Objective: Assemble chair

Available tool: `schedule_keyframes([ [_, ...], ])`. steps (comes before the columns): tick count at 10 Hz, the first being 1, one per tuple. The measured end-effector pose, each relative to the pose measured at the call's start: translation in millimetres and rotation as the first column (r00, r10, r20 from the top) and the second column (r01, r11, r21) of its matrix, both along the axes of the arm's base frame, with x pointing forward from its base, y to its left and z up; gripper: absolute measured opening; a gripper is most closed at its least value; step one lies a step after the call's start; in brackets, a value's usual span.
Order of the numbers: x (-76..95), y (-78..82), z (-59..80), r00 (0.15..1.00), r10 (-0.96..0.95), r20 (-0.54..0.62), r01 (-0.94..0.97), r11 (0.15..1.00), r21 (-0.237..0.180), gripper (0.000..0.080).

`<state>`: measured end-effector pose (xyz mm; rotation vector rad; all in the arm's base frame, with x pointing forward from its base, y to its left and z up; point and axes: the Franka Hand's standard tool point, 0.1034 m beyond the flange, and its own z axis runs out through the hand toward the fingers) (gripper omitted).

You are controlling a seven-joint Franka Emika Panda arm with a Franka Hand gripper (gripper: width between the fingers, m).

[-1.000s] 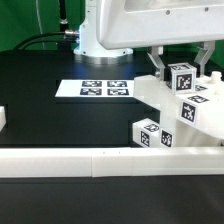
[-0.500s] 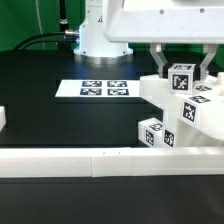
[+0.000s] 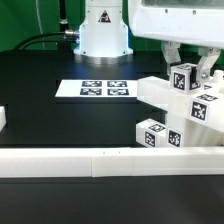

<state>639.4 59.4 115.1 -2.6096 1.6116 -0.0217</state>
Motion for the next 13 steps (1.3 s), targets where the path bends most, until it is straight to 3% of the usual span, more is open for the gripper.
schedule_keyframes([
  [1, 0.1, -0.5, 0.3, 1.000, 0.028, 0.001, -0.028, 1.000, -0.001, 0.0285],
  [3, -0.3, -1.2, 3.3, 0.993, 0.120, -0.010, -0.120, 0.993, 0.001, 0.0607],
  [4, 0.5, -2.9, 4.9, 0.965, 0.262, -0.007, -0.262, 0.965, -0.004, 0.0637],
  [7, 2.1, -3.3, 7.6, 0.764, 0.645, 0.005, -0.645, 0.764, -0.020, 0.0647],
  [9, 1.4, -1.2, 6.2, 0.660, 0.751, 0.009, -0.751, 0.660, -0.026, 0.0648],
  [10, 0.5, -1.8, 4.4, 0.557, 0.830, 0.008, -0.830, 0.557, -0.028, 0.0648],
  [13, 1.0, 2.9, 4.2, 0.418, 0.908, 0.016, -0.907, 0.419, -0.042, 0.0648],
])
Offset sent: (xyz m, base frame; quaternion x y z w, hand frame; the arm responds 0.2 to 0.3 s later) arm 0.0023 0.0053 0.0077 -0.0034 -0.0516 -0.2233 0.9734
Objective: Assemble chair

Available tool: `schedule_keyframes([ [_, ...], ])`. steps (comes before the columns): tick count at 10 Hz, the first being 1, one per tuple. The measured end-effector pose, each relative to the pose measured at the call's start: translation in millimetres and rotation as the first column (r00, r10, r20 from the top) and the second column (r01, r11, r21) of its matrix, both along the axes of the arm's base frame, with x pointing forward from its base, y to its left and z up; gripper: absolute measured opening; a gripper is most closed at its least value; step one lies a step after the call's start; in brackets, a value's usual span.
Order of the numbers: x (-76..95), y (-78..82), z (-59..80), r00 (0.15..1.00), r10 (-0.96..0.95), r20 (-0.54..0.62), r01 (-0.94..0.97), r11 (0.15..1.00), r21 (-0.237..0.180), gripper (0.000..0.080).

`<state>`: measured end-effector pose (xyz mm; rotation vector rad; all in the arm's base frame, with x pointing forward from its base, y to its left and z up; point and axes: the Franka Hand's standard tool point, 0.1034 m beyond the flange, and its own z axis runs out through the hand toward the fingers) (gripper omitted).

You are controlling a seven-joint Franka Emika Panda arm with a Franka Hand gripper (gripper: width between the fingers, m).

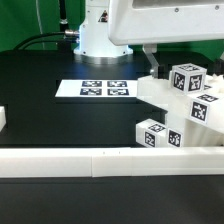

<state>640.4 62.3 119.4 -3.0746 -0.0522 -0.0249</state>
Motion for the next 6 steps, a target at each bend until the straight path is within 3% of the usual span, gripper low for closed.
schedule_keyframes([
  [3, 0.6, -6.0, -0.1, 0.994, 0.110, 0.008, -0.110, 0.994, -0.003, 0.0648],
  [4, 0.5, -5.6, -0.3, 0.994, 0.106, 0.007, -0.106, 0.994, -0.003, 0.0536],
  [5, 0.4, -5.7, -0.5, 0.995, 0.100, 0.007, -0.100, 0.995, -0.002, 0.0536],
  [6, 0.4, -5.7, -0.7, 0.997, 0.081, 0.005, -0.081, 0.997, -0.002, 0.0355],
])
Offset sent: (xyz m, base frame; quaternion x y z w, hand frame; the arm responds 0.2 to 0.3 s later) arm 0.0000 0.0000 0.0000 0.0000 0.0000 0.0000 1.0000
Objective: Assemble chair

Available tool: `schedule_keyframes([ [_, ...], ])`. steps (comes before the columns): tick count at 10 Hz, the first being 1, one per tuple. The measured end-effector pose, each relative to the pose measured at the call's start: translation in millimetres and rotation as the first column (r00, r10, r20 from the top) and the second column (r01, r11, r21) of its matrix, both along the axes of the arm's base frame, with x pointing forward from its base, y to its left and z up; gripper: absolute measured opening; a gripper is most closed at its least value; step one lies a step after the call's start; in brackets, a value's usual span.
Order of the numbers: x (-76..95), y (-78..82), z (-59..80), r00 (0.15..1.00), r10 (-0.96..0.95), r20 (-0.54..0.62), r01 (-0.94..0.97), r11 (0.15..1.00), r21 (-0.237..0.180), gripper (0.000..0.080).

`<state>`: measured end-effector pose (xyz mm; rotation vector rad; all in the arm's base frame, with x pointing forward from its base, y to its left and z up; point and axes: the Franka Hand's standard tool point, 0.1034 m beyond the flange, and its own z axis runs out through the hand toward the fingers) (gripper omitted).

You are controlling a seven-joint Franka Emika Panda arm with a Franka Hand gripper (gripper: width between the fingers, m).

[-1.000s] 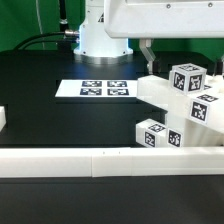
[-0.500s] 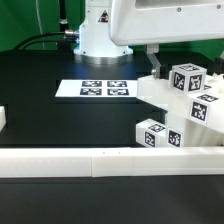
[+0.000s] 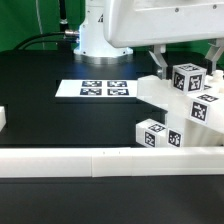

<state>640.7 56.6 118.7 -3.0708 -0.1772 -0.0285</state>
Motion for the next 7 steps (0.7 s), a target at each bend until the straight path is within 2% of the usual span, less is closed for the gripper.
schedule_keyframes([
  [1, 0.0, -0.2, 0.0, 1.000, 0.000, 0.000, 0.000, 1.000, 0.000, 0.0282],
  [2, 0.0, -0.2, 0.0, 1.000, -0.011, -0.001, 0.011, 1.000, 0.001, 0.0282],
  [4, 0.1, -1.1, 0.0, 0.988, -0.157, -0.010, 0.157, 0.988, 0.002, 0.0282],
  [7, 0.3, -2.1, 0.1, 0.887, -0.460, -0.031, 0.461, 0.888, 0.000, 0.0282],
])
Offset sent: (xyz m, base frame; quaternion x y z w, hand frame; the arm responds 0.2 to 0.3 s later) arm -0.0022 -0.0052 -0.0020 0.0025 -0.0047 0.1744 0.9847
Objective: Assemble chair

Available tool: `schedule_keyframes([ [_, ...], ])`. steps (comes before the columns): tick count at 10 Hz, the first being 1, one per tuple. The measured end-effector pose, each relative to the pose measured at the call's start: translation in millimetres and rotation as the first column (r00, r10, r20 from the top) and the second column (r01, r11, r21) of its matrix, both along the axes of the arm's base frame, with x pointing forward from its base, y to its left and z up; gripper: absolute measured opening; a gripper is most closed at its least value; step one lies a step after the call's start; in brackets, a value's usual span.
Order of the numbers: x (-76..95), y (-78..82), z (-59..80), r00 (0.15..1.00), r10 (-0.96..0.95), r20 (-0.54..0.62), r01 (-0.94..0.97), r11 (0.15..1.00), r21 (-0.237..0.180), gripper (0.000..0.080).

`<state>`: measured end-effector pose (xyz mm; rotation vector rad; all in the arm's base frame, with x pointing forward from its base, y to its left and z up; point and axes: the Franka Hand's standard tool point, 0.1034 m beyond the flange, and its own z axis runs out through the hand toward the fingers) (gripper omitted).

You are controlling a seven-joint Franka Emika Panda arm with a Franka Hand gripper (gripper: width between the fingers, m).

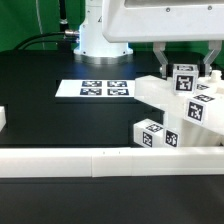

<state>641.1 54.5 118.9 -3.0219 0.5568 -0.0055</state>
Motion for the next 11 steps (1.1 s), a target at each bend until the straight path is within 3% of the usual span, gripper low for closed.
schedule_keyframes([
  [2, 0.1, 0.5, 0.3, 0.973, -0.231, -0.015, 0.231, 0.973, 0.000, 0.0282],
  [5, 0.3, 4.1, 0.4, 0.832, -0.553, -0.034, 0.553, 0.833, -0.003, 0.0284],
  [7, 1.7, 4.2, 0.6, 0.764, -0.644, -0.035, 0.644, 0.765, 0.000, 0.0284],
  [9, 1.6, 4.2, 0.3, 0.774, -0.633, -0.034, 0.633, 0.774, -0.001, 0.0291],
  [10, 1.6, 4.3, 0.3, 0.793, -0.608, -0.032, 0.608, 0.794, 0.000, 0.0488],
  [11, 2.0, 4.9, 1.2, 0.844, -0.535, -0.027, 0.536, 0.845, -0.001, 0.0488],
])
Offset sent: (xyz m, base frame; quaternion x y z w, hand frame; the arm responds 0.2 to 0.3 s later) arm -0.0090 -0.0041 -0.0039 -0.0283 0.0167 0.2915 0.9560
